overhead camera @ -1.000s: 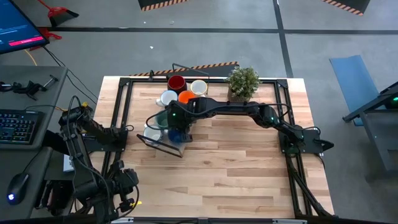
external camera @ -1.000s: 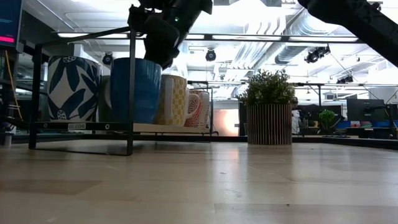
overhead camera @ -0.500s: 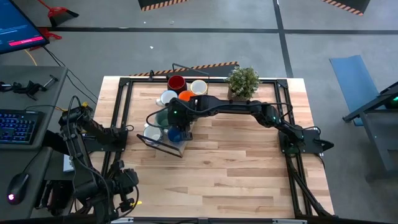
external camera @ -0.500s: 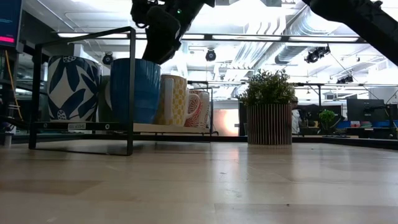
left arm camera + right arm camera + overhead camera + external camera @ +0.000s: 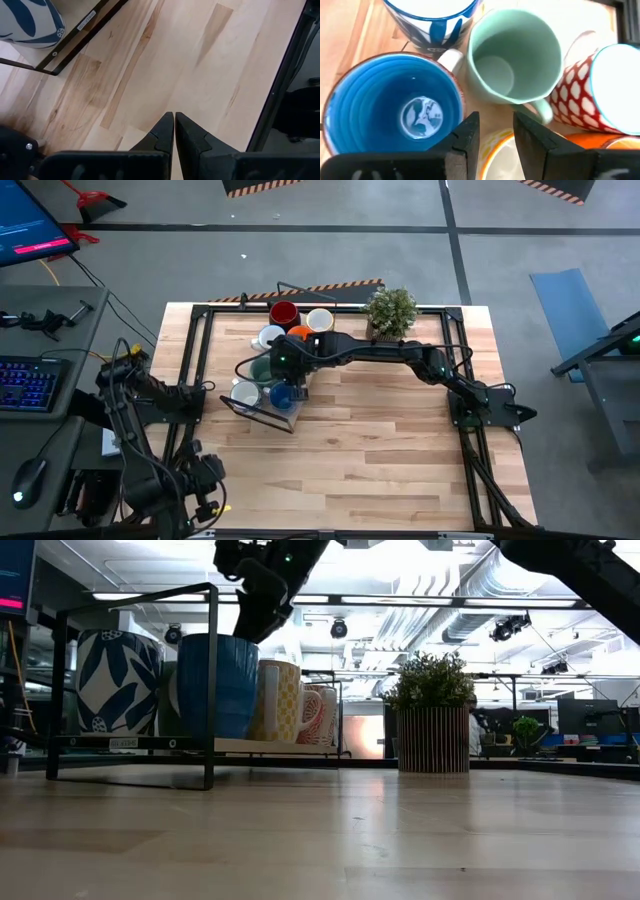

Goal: Place coffee mugs
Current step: Return to Home Position

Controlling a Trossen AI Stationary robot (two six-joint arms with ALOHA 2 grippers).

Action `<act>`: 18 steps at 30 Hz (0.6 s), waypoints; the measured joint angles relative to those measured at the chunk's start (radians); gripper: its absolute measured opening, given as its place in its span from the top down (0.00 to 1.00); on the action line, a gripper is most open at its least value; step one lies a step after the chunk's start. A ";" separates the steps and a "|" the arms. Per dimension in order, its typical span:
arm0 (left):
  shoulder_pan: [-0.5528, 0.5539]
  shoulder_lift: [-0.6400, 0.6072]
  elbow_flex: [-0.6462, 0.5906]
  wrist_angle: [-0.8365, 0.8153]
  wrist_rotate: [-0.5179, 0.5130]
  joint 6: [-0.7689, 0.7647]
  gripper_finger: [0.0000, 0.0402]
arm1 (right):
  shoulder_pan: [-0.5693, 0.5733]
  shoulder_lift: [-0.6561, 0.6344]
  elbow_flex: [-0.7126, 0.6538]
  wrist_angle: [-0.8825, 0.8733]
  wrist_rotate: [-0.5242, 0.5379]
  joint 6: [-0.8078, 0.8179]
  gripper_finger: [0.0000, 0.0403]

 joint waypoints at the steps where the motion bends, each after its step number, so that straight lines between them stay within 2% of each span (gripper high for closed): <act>1: 0.000 0.006 0.000 0.000 0.000 0.000 0.98 | 0.000 0.000 0.000 0.006 0.007 -0.002 0.76; 7: 0.001 0.020 0.000 0.000 -0.003 -0.002 0.98 | -0.001 0.000 0.000 0.040 0.008 -0.004 0.77; 10: 0.016 0.016 0.000 -0.002 -0.040 -0.017 0.98 | 0.003 -0.007 -0.001 0.042 -0.028 -0.002 0.77; 15: 0.061 -0.013 0.000 -0.009 -0.099 0.073 0.98 | 0.021 -0.093 0.001 0.036 -0.115 0.025 0.77; 18: 0.092 -0.046 0.000 -0.020 -0.156 0.118 0.98 | 0.019 -0.152 0.000 -0.012 -0.125 0.061 0.77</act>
